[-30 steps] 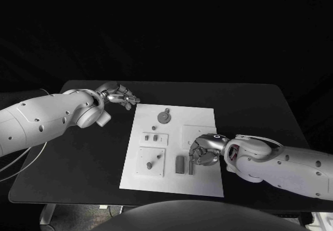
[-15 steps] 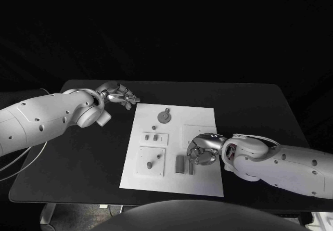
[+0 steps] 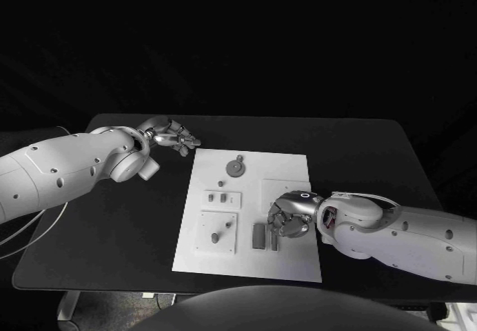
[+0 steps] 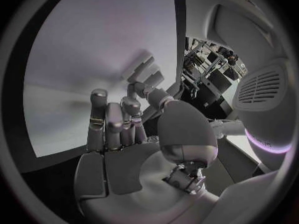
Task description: Assemble the parts on the task board
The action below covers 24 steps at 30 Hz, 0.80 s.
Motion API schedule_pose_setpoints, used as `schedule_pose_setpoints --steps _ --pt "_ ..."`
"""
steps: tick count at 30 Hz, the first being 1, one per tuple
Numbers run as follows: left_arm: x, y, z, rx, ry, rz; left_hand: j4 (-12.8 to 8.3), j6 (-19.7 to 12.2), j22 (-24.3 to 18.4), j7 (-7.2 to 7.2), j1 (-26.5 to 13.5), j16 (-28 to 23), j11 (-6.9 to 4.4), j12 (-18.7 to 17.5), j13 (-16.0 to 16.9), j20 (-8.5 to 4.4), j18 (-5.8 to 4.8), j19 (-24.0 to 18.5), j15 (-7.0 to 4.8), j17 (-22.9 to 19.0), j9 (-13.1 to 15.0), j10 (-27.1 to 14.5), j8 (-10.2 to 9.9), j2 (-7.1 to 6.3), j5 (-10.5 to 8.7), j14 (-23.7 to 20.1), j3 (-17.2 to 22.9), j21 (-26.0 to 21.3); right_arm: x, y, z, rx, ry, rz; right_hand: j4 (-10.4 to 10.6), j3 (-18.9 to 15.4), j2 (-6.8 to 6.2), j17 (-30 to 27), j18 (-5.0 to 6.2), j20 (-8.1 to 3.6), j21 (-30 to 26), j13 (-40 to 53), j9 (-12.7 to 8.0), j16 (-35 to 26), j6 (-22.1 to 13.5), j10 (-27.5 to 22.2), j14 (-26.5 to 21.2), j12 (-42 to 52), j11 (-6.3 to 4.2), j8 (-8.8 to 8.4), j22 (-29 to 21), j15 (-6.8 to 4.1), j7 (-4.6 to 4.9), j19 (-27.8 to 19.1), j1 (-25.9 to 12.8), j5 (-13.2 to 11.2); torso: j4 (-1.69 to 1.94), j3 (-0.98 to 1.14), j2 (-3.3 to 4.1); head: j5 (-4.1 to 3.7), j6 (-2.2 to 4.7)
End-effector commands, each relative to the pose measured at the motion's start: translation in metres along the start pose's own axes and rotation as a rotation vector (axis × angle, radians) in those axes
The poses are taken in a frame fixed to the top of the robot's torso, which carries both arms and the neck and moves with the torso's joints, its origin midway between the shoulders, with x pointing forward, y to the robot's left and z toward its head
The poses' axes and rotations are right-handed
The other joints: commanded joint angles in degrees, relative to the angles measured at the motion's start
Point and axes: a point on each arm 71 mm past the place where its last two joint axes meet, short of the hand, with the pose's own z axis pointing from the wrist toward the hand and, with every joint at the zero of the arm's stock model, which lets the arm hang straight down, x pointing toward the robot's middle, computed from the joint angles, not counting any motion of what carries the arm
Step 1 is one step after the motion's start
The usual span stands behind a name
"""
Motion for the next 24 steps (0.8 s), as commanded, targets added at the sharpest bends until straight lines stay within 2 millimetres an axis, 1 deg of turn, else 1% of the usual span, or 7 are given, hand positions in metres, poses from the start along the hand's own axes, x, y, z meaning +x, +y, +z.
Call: schedule_pose_setpoints --steps 1,10,13,15,17,21,24 --pt "0.0011 -0.0021 0.0007 0.011 0.006 0.003 0.10 -0.30 0.08 -0.07 0.22 -0.38 0.24 -0.17 0.05 0.01 0.86 0.24 0.19 0.08 -0.07 -0.14 0.19 0.33 0.02 0.34 -0.16 -0.17 0.0087 -0.0028 -0.0014 0.007 0.054 -0.040 -0.34 0.03 0.55 0.04 1.19 0.01 -0.13 0.05 0.07 0.31 0.62 0.08 0.04 0.23 -0.36 0.03 0.54 0.06 0.11 -0.19 0.04 0.16 0.01 -0.01 0.07 -0.01 -0.08" --pt "0.0010 -0.0022 0.0006 0.013 0.006 0.003 0.06 -0.30 0.10 -0.07 0.27 -0.41 0.26 -0.20 0.04 0.01 0.86 0.25 0.19 0.13 -0.07 -0.19 0.19 0.33 0.02 0.34 -0.19 -0.20 0.0067 -0.0029 0.0005 -0.004 0.020 -0.067 -0.51 -0.01 0.05 0.02 1.19 0.06 -0.06 0.07 0.07 0.36 0.66 0.09 -0.03 0.23 -0.38 0.03 0.59 0.15 0.11 -0.19 -0.01 0.14 0.01 0.06 -0.04 0.00 -0.04" --pt "0.0012 -0.0025 0.0007 0.014 0.006 0.003 0.05 -0.30 0.10 -0.07 0.28 -0.42 0.27 -0.20 0.04 0.01 0.86 0.25 0.19 0.14 -0.07 -0.20 0.19 0.33 0.02 0.34 -0.20 -0.20 0.0071 -0.0030 0.0010 -0.003 0.008 -0.078 -0.92 0.06 -0.98 -0.09 1.19 0.02 -0.01 0.00 0.13 0.35 0.78 0.12 -0.14 0.11 -0.39 0.10 0.61 0.18 0.09 -0.17 0.43 0.14 -0.02 0.03 -0.04 -0.02 -0.01" --pt "0.0013 -0.0025 0.0007 0.014 0.006 0.003 0.05 -0.30 0.10 -0.07 0.28 -0.43 0.27 -0.20 0.04 0.01 0.86 0.25 0.19 0.14 -0.07 -0.21 0.20 0.33 0.02 0.35 -0.20 -0.20 0.0075 -0.0034 0.0012 -0.004 0.000 -0.101 -1.07 -0.06 -2.19 -0.29 1.19 -0.01 -0.01 -0.10 0.52 0.29 1.22 0.09 -0.28 -0.05 -0.52 0.50 0.59 0.16 -0.06 -0.15 0.92 0.11 0.00 0.03 -0.03 -0.04 -0.07" --pt "0.0012 -0.0025 0.0008 0.014 0.006 0.003 0.04 -0.30 0.10 -0.07 0.28 -0.43 0.27 -0.21 0.04 0.01 0.86 0.25 0.19 0.15 -0.07 -0.21 0.20 0.33 0.02 0.35 -0.21 -0.21 0.0079 -0.0045 0.0011 -0.001 -0.003 -0.110 -1.11 -0.22 -3.00 -0.35 1.19 -0.03 -0.03 -0.14 0.84 0.26 1.27 0.10 -0.31 -0.12 -0.58 0.69 0.56 0.14 -0.12 -0.13 1.26 0.09 0.01 0.04 -0.02 -0.04 -0.08" --pt "0.0009 -0.0023 0.0008 0.013 0.005 0.003 0.04 -0.30 0.11 -0.07 0.29 -0.44 0.28 -0.21 0.04 0.01 0.86 0.25 0.19 0.16 -0.08 -0.22 0.20 0.33 0.02 0.35 -0.21 -0.21 0.0078 -0.0046 0.0010 -0.001 -0.007 -0.119 -1.08 -0.60 -4.20 -0.37 1.19 -0.03 -0.08 -0.17 1.81 0.24 1.54 0.07 -0.29 -0.20 -0.71 1.31 0.50 0.10 -0.28 -0.09 1.86 0.08 0.04 0.06 -0.03 -0.08 -0.04" --pt "0.0011 -0.0025 0.0008 0.014 0.005 0.003 0.04 -0.30 0.11 -0.07 0.29 -0.45 0.28 -0.21 0.04 0.01 0.86 0.25 0.19 0.17 -0.08 -0.22 0.20 0.33 0.02 0.36 -0.22 -0.22 0.0071 -0.0040 0.0010 -0.003 -0.017 -0.113 -0.88 -0.96 -4.67 -0.55 1.19 0.03 -0.16 -0.15 2.82 0.17 1.62 0.01 -0.41 -0.21 -0.82 1.86 0.42 0.09 -0.39 -0.03 1.83 0.08 0.03 0.04 -0.05 -0.09 0.00"
